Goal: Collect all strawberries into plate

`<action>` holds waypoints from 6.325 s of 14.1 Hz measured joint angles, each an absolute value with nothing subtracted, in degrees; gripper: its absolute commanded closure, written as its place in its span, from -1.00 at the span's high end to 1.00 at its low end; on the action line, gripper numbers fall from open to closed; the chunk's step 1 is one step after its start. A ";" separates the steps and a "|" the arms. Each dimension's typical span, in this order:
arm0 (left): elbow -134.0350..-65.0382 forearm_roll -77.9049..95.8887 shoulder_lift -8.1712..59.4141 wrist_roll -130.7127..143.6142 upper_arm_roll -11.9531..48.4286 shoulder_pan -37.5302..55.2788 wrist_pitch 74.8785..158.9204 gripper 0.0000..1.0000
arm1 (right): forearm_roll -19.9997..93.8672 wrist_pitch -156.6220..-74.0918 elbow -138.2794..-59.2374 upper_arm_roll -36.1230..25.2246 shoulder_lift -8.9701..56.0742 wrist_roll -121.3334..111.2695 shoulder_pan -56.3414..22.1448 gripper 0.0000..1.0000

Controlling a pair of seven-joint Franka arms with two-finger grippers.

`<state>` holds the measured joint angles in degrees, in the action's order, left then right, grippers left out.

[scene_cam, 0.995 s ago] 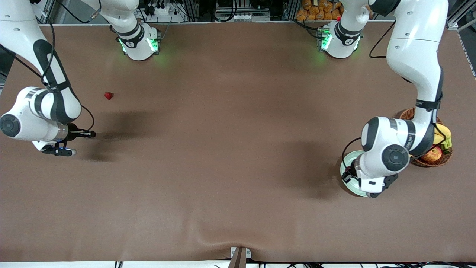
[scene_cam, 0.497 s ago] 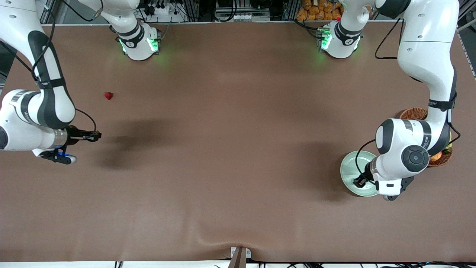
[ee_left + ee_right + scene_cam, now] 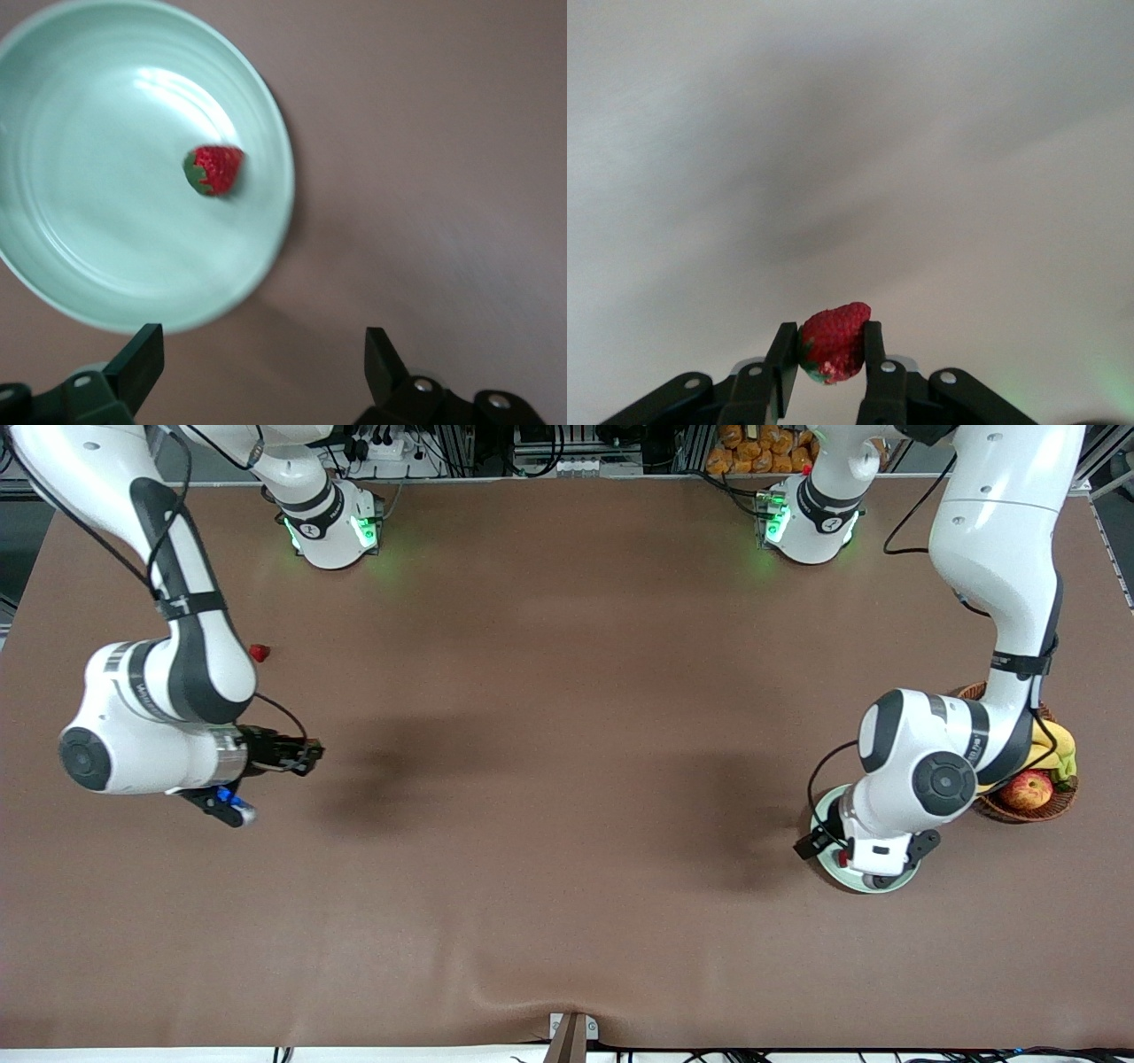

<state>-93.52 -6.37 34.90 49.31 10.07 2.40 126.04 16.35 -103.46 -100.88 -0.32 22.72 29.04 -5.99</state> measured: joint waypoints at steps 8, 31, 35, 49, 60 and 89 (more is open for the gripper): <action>-95.81 -6.37 33.18 49.44 17.84 2.94 126.04 1.00 | 26.92 -107.78 -99.09 -0.30 22.94 47.61 -17.38 -1.00; -96.76 -6.37 34.94 54.66 18.41 11.07 129.22 1.00 | 31.18 -144.19 -94.32 -0.65 41.88 77.99 -44.39 0.94; -96.80 -6.37 35.58 60.44 18.42 13.16 129.45 1.00 | 31.10 -137.42 -92.38 -2.21 40.77 74.51 -40.71 0.95; -91.38 -6.37 43.39 94.10 18.26 30.15 133.48 1.00 | 16.72 -102.83 -94.68 -4.32 30.89 24.92 -5.53 1.00; -89.70 -6.37 46.36 100.98 15.17 33.36 137.40 -0.52 | 2.75 -116.62 -123.57 -4.54 17.39 -5.18 13.55 0.95; -91.21 -10.19 39.44 77.05 11.17 -9.24 133.98 1.00 | 1.16 -129.79 -146.92 -4.38 11.60 -10.11 18.93 -1.00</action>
